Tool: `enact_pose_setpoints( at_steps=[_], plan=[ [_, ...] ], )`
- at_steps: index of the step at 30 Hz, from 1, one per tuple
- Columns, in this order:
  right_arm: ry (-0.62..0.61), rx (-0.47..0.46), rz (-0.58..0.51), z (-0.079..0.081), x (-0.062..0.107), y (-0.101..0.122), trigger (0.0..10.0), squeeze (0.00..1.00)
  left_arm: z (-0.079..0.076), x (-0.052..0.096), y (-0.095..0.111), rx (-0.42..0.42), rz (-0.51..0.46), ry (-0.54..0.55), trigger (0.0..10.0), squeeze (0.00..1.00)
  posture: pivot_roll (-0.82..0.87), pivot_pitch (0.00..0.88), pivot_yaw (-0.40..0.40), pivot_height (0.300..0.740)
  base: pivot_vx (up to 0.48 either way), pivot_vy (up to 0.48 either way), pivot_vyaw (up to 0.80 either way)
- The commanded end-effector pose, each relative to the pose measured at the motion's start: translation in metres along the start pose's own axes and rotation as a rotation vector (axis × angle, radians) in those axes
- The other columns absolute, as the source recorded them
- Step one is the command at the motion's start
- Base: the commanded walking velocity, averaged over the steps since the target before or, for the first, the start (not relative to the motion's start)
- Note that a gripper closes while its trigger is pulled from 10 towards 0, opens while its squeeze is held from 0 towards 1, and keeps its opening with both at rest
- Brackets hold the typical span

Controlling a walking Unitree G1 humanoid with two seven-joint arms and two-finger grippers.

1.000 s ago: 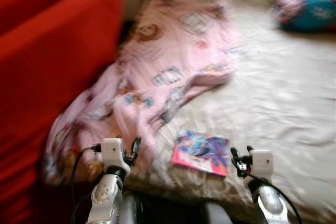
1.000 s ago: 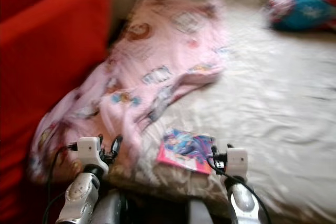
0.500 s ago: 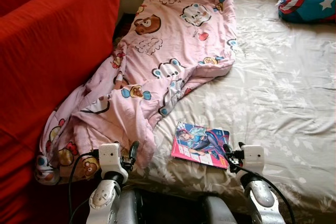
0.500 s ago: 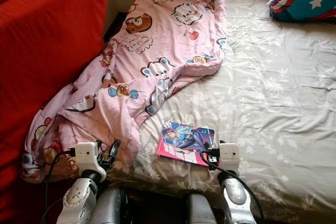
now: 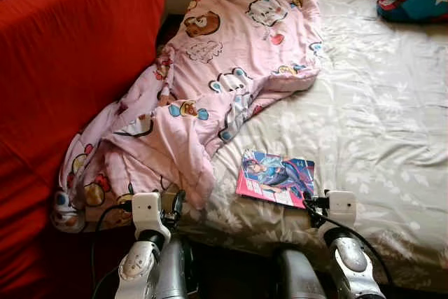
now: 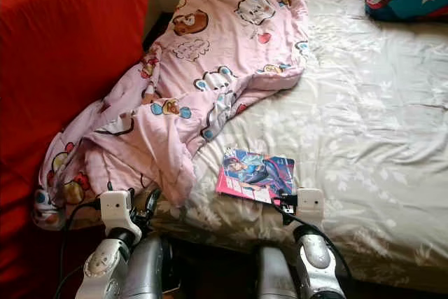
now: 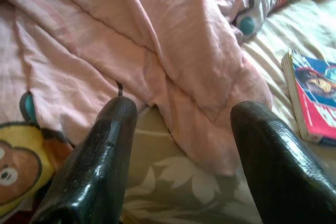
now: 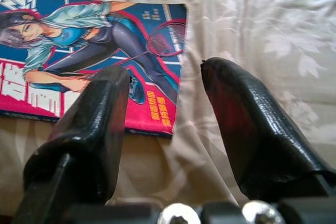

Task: Clean up the room

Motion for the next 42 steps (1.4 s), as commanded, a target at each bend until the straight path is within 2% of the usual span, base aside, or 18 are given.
enact_pose_setpoints(
  at_steps=[1,8,13,16,18,25,29,35,42],
  plan=[
    [-0.013,-0.029,0.040,-0.003,0.001,-0.008,10.0,0.00,0.001,0.003,-0.003,-0.007,0.014,0.001,10.0,0.00,-0.13,0.254,0.047,0.598,0.000,0.000,0.00],
    [-0.055,-0.160,0.067,-0.011,-0.009,-0.002,10.0,0.00,0.001,0.005,0.001,-0.021,0.004,-0.009,10.0,0.00,-0.10,0.273,0.057,0.598,0.000,0.000,0.00],
    [-0.062,-0.248,0.055,-0.012,-0.017,0.009,10.0,0.00,0.003,0.009,0.002,-0.038,0.003,-0.011,10.0,0.00,-0.07,0.288,0.073,0.598,0.000,0.000,0.00],
    [-0.057,-0.264,0.051,-0.011,-0.019,0.011,10.0,0.00,0.005,0.011,0.003,-0.046,0.004,-0.012,10.0,0.00,-0.05,0.297,0.082,0.598,0.000,0.000,0.00],
    [-0.026,-0.319,0.043,-0.006,-0.022,0.016,10.0,0.00,0.008,0.015,0.004,-0.061,0.008,-0.013,10.0,0.00,-0.03,0.309,0.098,0.598,0.000,0.000,0.00],
    [0.010,-0.358,-0.012,-0.001,-0.026,0.029,10.0,0.00,0.015,0.024,0.008,-0.090,0.014,-0.013,10.0,0.00,0.00,0.326,0.128,0.598,0.000,0.000,0.00],
    [-0.027,-0.409,-0.095,-0.013,-0.029,0.045,10.0,0.00,0.021,0.030,0.009,-0.113,0.029,-0.014,10.0,0.00,0.01,0.335,0.155,0.598,0.000,0.000,0.00],
    [-0.015,-0.430,-0.108,-0.013,-0.029,0.046,10.0,0.00,0.021,0.032,0.012,-0.130,0.036,-0.026,10.0,0.00,0.02,0.341,0.173,0.598,0.000,0.000,0.00],
    [0.057,-0.466,-0.135,-0.006,-0.030,0.052,10.0,0.00,0.024,0.039,0.013,-0.151,0.059,-0.030,10.0,0.00,0.04,0.351,0.187,0.598,0.000,0.000,0.00]
  ],
)
Point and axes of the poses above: a point about 5 cm out from each wrist's last joint towards the gripper, its own x axis pointing back from the gripper into the wrist, its own y axis along the axis of the wrist's last joint, z = x × y, the point moved 5 cm from there along -x, pointing out of the wrist towards the gripper, and after that the axes turned 7 degrees about x, right-handed, at the moved point
